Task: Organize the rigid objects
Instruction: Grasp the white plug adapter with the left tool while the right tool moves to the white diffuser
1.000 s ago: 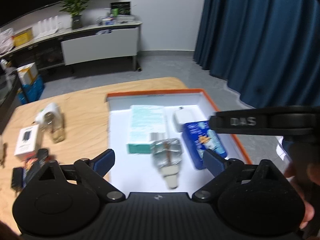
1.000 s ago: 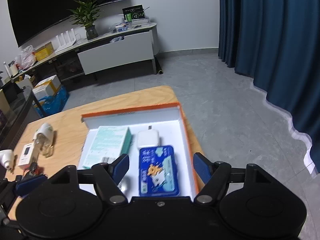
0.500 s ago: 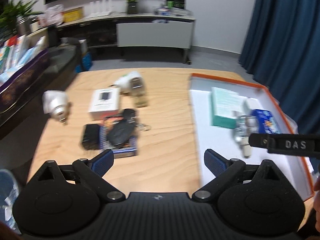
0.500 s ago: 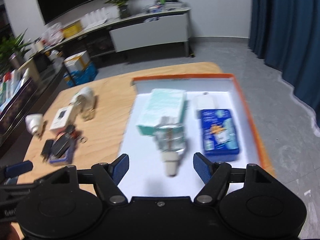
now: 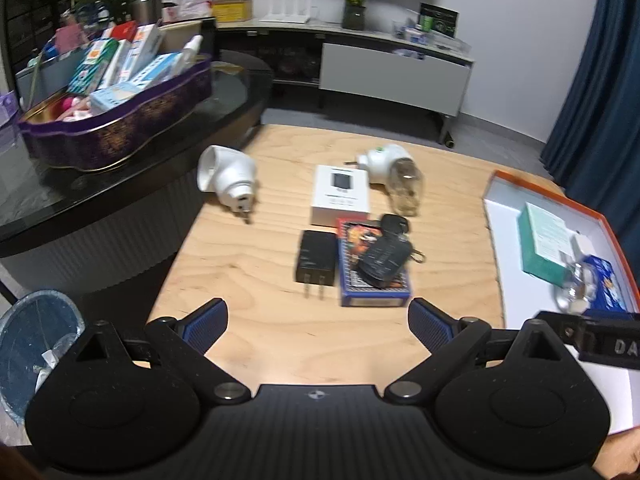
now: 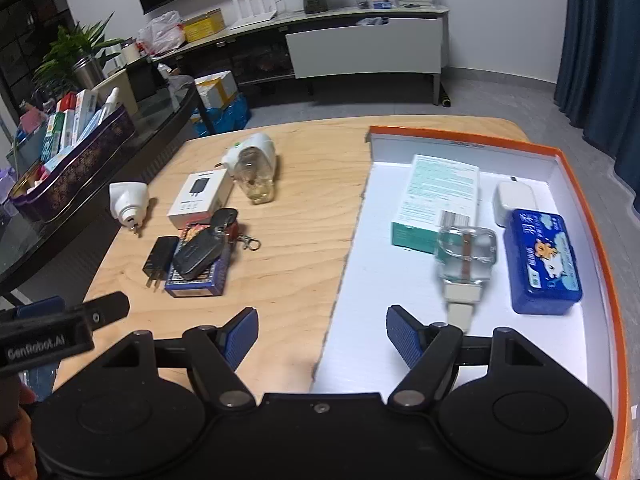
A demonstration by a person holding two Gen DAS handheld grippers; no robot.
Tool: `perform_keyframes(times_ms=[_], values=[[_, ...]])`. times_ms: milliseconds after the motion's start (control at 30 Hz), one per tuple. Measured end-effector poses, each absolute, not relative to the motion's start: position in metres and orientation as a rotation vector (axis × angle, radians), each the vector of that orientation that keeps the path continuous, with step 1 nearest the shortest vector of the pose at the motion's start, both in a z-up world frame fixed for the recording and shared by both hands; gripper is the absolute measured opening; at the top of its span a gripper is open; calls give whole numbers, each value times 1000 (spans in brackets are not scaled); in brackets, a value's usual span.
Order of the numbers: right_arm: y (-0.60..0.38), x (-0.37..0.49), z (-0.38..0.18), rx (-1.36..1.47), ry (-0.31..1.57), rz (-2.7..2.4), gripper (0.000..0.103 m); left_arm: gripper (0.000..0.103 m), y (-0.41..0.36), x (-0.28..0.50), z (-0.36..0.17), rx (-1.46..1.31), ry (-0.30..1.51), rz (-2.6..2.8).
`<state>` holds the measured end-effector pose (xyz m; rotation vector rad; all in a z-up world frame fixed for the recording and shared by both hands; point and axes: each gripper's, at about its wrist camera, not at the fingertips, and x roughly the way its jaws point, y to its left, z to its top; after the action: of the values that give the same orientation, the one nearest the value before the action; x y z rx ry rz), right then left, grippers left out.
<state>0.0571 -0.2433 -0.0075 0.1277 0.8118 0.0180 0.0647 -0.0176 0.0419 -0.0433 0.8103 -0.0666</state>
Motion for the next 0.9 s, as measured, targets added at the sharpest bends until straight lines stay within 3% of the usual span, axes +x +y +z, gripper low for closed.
perform_keyframes(times_ms=[900], values=[[-247,104,-14,95,818,37,84,103,44,204,12,-14,776,210]])
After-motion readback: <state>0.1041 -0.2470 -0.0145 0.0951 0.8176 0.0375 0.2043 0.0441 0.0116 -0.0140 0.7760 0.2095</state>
